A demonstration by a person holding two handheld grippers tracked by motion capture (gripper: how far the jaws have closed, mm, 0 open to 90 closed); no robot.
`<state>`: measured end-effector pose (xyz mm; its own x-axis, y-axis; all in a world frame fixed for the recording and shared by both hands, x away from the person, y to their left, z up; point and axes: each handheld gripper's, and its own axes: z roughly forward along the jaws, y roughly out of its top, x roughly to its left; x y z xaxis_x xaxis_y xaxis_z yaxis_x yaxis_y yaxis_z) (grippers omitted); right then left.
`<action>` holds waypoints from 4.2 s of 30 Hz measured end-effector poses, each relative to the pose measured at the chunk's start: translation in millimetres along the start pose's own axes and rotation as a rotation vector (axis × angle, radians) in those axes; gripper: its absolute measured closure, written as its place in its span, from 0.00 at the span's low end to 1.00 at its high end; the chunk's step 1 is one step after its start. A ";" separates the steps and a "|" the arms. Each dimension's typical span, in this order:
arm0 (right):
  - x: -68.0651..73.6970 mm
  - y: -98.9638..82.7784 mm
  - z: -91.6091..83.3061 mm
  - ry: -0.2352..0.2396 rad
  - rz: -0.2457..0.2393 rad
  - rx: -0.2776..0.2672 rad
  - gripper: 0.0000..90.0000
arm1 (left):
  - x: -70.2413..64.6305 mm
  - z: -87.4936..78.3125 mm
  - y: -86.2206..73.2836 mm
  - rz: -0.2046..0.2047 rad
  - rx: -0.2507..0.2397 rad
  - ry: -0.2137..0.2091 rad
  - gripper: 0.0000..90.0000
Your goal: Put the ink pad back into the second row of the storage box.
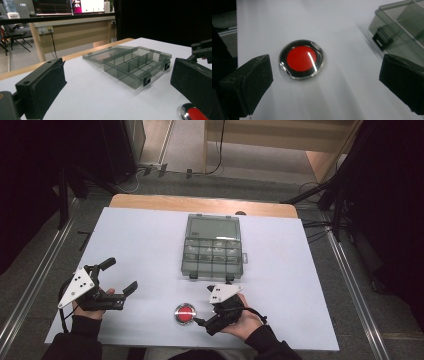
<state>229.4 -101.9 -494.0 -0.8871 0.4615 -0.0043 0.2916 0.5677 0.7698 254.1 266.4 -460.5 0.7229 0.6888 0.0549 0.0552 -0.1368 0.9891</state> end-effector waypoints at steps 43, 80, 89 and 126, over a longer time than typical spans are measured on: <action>21.6 13.9 51.4 0.064 -0.097 0.124 0.34 | -0.5 -1.4 0.0 0.001 -0.004 -0.008 0.00; -8.1 36.6 18.1 -0.017 -0.041 0.020 0.34 | -0.5 -1.3 0.1 0.000 -0.006 -0.010 0.00; -32.4 45.8 -3.1 -0.084 0.010 -0.043 0.34 | -0.5 -1.0 0.1 -0.001 -0.007 -0.011 0.00; -92.6 31.4 5.2 -0.287 0.207 0.027 0.34 | -0.3 0.6 0.1 0.001 -0.003 -0.015 0.00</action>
<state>322.5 -123.3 -472.7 -0.6724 0.7395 -0.0323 0.4675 0.4581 0.7560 254.4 265.8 -460.5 0.7331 0.6779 0.0538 0.0523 -0.1351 0.9894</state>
